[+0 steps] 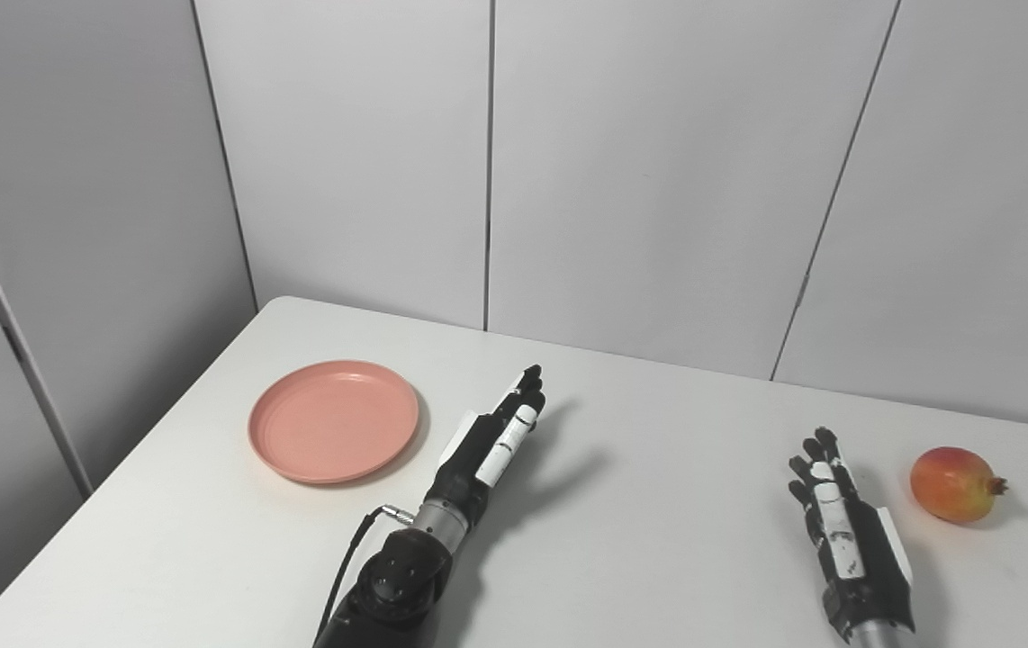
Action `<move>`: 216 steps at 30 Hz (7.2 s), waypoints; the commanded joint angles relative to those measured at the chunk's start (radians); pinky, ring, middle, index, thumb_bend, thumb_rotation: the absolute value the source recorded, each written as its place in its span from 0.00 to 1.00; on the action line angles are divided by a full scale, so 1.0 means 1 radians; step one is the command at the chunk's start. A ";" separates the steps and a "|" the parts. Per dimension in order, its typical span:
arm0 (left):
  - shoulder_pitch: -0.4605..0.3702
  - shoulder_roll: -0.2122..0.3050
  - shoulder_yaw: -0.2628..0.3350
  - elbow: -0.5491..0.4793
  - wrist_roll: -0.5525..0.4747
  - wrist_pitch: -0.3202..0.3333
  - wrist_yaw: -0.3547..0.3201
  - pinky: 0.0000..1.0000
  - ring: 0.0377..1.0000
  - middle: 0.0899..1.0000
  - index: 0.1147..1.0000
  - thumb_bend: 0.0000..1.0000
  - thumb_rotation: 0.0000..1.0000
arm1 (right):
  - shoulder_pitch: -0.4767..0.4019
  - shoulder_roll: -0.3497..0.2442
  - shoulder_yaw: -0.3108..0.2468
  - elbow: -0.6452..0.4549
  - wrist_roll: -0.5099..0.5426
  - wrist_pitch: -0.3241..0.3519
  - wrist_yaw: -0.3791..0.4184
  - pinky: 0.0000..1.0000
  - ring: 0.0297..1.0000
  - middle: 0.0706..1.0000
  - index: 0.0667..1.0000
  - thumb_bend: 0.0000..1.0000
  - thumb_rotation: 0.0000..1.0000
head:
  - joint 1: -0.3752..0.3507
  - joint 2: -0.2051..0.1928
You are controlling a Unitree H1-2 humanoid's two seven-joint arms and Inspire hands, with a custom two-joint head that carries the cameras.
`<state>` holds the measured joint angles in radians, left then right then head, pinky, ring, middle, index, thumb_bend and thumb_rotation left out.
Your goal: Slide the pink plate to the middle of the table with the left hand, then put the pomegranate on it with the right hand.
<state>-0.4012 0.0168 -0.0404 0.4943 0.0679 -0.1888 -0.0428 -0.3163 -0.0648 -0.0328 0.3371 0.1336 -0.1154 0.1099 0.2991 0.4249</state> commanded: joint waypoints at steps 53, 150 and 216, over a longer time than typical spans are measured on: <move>-0.068 0.013 0.134 -0.074 -0.118 -0.053 0.099 0.88 0.91 0.91 0.91 0.58 1.00 | -0.035 -0.010 -0.027 0.070 0.007 -0.133 0.036 1.00 0.99 1.00 1.00 0.49 0.87 | 0.044 -0.076; -0.209 0.369 0.362 0.476 -0.256 -0.223 0.071 0.81 0.81 0.80 0.79 0.61 1.00 | -0.040 -0.015 -0.035 0.068 0.019 -0.129 0.038 1.00 0.98 1.00 1.00 0.47 0.86 | 0.067 -0.074; -0.147 0.156 0.208 0.229 -0.313 0.014 -0.098 0.84 0.86 0.85 0.84 0.59 1.00 | -0.038 -0.013 -0.034 0.044 0.008 -0.113 0.036 1.00 0.98 1.00 1.00 0.51 0.84 | 0.040 -0.043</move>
<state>-0.5376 0.1674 0.1711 0.7395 -0.2416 -0.1931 -0.1307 -0.3548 -0.0776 -0.0658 0.3982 0.1366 -0.2089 0.1455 0.3375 0.3804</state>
